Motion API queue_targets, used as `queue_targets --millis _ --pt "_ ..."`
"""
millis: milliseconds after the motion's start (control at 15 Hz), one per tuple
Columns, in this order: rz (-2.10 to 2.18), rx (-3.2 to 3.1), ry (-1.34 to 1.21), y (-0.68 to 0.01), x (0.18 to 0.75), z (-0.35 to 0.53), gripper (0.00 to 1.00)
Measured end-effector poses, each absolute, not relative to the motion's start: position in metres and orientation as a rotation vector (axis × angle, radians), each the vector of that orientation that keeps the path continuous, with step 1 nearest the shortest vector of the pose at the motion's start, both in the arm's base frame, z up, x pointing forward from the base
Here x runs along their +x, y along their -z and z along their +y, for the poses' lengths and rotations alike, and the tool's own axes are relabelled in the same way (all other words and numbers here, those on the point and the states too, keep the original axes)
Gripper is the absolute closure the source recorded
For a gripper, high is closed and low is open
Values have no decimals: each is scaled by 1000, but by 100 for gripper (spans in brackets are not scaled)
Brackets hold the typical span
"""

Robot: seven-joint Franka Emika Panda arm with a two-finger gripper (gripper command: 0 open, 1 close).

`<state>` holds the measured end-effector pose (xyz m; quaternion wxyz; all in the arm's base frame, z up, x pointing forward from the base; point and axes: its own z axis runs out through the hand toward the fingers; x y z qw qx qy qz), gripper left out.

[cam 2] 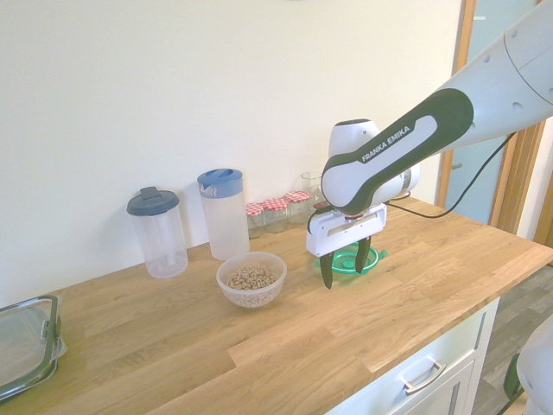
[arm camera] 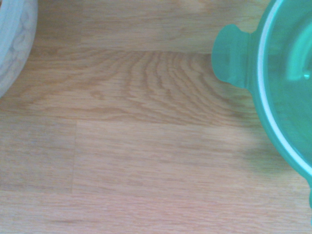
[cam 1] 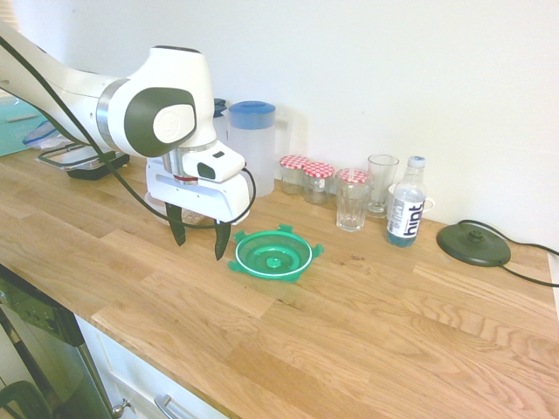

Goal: Cover the lid of food container

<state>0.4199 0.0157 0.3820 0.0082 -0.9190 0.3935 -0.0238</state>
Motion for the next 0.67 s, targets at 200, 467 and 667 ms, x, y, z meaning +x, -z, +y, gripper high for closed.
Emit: queue_targets --millis 200,467,667 --pt "1188 -2865 61 -384 421 16 0" --pt "985 -2711 -64 -430 439 -22 0" --pt "940 -2584 -180 -450 459 -86 0"
